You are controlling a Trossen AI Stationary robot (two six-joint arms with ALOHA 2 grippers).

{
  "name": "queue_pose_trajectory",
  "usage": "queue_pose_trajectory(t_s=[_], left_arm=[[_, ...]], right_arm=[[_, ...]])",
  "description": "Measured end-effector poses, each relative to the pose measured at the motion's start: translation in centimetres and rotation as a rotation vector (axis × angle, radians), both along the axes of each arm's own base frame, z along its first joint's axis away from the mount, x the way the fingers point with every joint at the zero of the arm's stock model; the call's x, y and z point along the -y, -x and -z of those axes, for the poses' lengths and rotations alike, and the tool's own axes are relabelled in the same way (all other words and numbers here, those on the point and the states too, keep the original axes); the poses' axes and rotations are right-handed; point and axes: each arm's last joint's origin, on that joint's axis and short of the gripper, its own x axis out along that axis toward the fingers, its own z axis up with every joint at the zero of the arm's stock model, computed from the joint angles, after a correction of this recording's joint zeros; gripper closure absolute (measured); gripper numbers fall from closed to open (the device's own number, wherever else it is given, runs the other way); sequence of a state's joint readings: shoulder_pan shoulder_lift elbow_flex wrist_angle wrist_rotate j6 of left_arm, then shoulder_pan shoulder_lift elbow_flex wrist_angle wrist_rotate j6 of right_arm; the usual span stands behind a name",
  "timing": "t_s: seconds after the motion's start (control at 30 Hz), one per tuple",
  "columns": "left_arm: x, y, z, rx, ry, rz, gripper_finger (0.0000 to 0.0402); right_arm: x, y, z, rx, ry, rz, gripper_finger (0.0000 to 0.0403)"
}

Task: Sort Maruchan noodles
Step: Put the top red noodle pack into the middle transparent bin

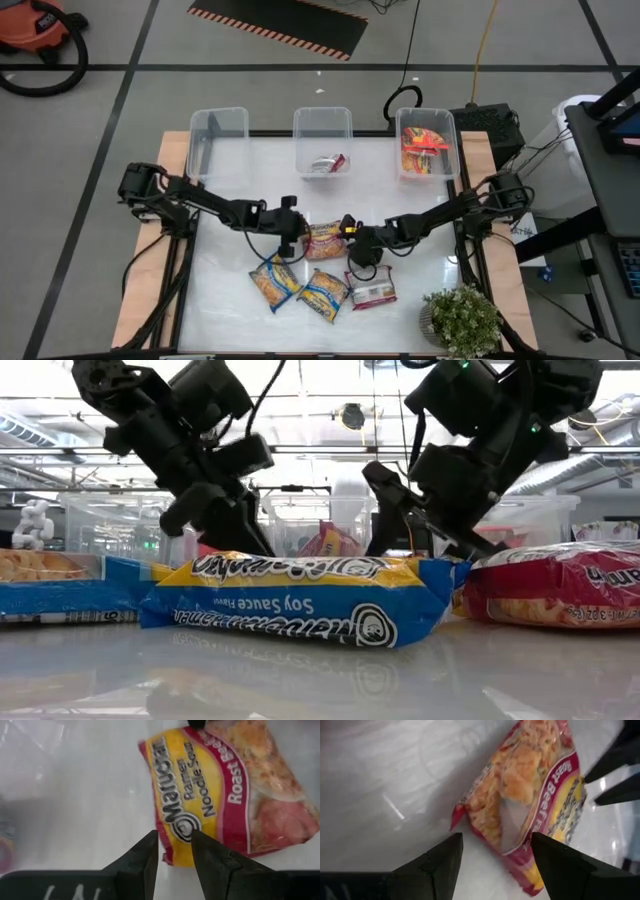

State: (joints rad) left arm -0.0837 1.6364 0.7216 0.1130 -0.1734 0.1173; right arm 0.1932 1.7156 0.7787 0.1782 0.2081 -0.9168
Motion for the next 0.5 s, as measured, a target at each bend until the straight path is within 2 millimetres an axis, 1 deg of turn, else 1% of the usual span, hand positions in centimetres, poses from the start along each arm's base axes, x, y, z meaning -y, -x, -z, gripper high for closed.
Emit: queue_pose_trajectory(t_s=[0.07,0.17,0.23,0.3,0.5], left_arm=[[0.0,0.1,0.5,-0.030,-0.002,-0.001,0.0279],[0.0,-0.4,0.8,0.000,0.002,-0.004,0.0279],[0.0,-0.2,1.2,-0.026,-0.001,-0.005,0.0279],[0.0,-0.5,1.3,-0.007,-0.004,-0.009,0.0279],[-0.7,-0.5,1.8,-0.037,-0.011,-0.030,0.0279]], right_arm=[[0.0,-0.2,0.2,0.015,0.014,-0.018,0.0169],[-0.1,-0.4,0.4,0.022,0.039,-0.045,0.0169],[-0.1,-0.5,0.6,0.018,0.060,-0.066,0.0169],[-0.1,-0.5,0.6,0.018,0.073,-0.078,0.0169],[0.0,-0.6,0.6,0.026,0.160,-0.146,0.0169]])
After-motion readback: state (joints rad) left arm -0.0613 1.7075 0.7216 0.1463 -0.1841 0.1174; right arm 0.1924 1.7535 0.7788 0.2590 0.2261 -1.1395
